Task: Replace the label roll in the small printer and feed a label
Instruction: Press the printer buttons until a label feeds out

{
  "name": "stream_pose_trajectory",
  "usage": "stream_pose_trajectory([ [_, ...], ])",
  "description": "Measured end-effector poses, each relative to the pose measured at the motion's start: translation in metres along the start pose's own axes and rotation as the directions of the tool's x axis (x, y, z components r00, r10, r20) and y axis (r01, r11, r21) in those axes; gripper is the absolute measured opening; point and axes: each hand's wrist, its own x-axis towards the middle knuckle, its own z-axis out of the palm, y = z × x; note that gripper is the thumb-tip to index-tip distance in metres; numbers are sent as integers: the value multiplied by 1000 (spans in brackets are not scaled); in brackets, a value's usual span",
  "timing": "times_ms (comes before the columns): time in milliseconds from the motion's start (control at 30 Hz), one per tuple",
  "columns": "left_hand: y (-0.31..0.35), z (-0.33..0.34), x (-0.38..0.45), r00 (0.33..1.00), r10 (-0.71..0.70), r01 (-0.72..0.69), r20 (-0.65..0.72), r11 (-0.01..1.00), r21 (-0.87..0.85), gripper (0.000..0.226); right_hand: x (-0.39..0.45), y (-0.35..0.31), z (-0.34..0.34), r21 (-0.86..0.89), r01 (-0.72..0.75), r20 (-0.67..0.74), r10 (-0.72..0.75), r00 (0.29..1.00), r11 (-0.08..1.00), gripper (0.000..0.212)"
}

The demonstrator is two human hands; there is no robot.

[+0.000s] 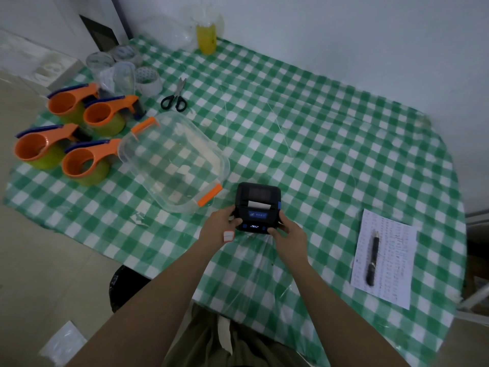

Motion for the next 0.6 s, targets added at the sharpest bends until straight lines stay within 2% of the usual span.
stream_pose_trajectory([
  [600, 1, 0, 0, 1000, 3, -3, 1, 999, -33, 39, 1, 0, -1, 1, -10, 3, 10, 1000, 1000, 58],
])
